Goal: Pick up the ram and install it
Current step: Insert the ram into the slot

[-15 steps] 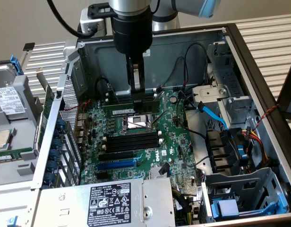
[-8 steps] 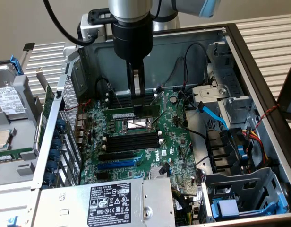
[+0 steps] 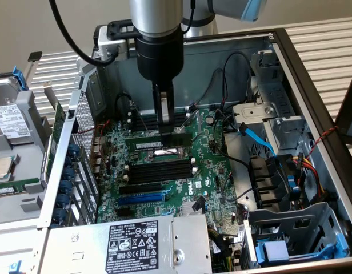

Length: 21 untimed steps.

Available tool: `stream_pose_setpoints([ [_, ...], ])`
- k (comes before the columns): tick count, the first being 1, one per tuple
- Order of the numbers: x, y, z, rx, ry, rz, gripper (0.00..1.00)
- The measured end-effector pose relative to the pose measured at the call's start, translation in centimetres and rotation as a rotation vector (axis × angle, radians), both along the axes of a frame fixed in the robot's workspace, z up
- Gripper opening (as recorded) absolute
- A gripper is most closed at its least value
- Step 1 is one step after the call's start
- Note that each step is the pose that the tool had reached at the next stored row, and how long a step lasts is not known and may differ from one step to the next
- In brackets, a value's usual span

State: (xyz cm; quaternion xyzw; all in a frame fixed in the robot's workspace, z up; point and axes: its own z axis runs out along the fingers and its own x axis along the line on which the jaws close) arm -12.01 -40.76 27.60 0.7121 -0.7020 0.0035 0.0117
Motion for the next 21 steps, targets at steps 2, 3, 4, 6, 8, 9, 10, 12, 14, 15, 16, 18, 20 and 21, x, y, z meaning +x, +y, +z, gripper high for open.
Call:
stream_pose_setpoints([
  [2,0.0,-0.02,-0.29,0.0,0.0,0.0,0.13],
  [3,0.0,-0.04,-0.45,0.0001,-0.0001,0.0,0.13],
  [4,0.0,-0.06,-0.58,0.0001,-0.0001,0.0,0.13],
  [6,0.0,-0.1,-0.83,0.0001,-0.0001,0.0,0.13],
  [8,0.0,-0.14,-1.03,0.0,0.0,0.0,0.13],
  [9,0.0,-0.17,-1.11,0.0,0.0,0.0,0.13],
  [10,0.0,-0.21,-1.19,-0.0001,0.0,0.0,0.13],
  [12,0.0,-0.29,-1.34,0.0,0.0,0.0,0.13],
  [14,0.0,-0.34,-1.46,0.0,-0.0001,0.0,0.13],
  [15,0.0,-0.38,-1.52,0.0001,-0.0001,0.0,0.13],
  [16,0.0,-0.44,-1.56,0.0,0.0,0.0,0.13],
  [18,0.0,-0.52,-1.64,0.0002,0.0,0.001,0.13],
  [20,0.0,-0.53,-1.68,-0.0001,0.0003,0.002,0.13],
  [21,0.0,-0.53,-1.68,-0.0002,0.0006,0.002,0.13],
])
